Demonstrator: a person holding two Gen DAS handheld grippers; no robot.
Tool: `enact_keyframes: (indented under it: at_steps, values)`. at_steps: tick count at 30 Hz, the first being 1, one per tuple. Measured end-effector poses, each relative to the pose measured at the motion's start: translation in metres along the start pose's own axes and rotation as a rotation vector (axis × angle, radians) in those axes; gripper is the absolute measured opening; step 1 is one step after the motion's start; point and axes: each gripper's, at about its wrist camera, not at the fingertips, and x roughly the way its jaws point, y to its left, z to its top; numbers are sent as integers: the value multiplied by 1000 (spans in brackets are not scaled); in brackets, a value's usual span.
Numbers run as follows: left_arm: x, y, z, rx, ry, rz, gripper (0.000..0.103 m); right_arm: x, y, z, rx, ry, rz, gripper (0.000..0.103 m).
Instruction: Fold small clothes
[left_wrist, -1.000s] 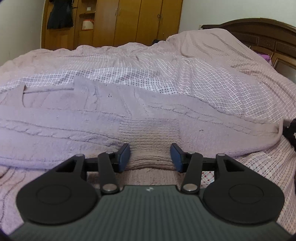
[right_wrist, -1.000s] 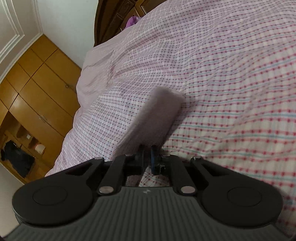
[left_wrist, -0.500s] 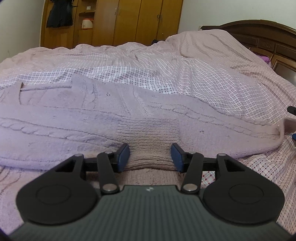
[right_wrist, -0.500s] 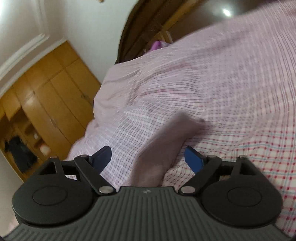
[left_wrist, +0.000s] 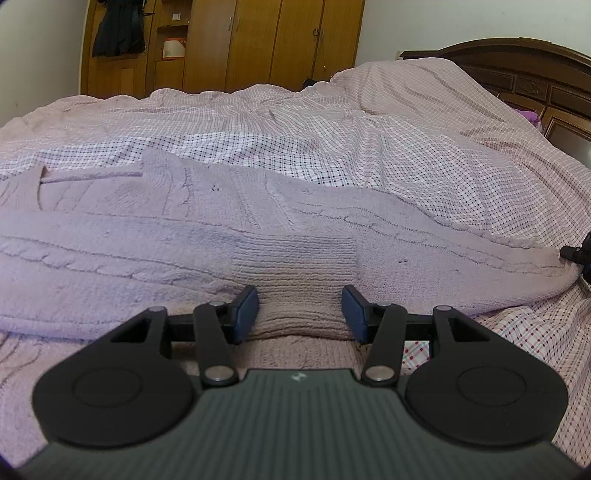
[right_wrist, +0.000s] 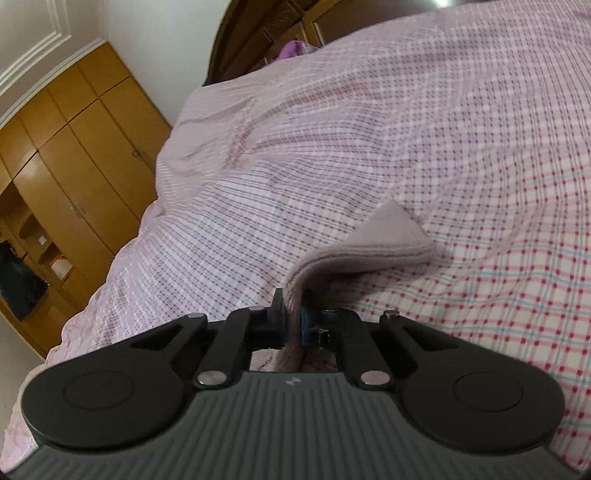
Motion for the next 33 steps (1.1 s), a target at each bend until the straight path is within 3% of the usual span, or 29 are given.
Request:
enact_keyframes:
  at_steps: [7,15,24,33]
  values:
    - [3,4,0,-24,-3,-15,53,-17,21,-4,-94,-47,7,7]
    - [5,1,0,-13,-2,-5,53,-39,77,-22,-209,-39,129,7]
    - [4,2,-1,-21,-6,-8,53,-57,130,-64,-374,104,181,7]
    - [5,2,-1,-20,-4,-6,53,-72,161,-105,-406,256,309,8]
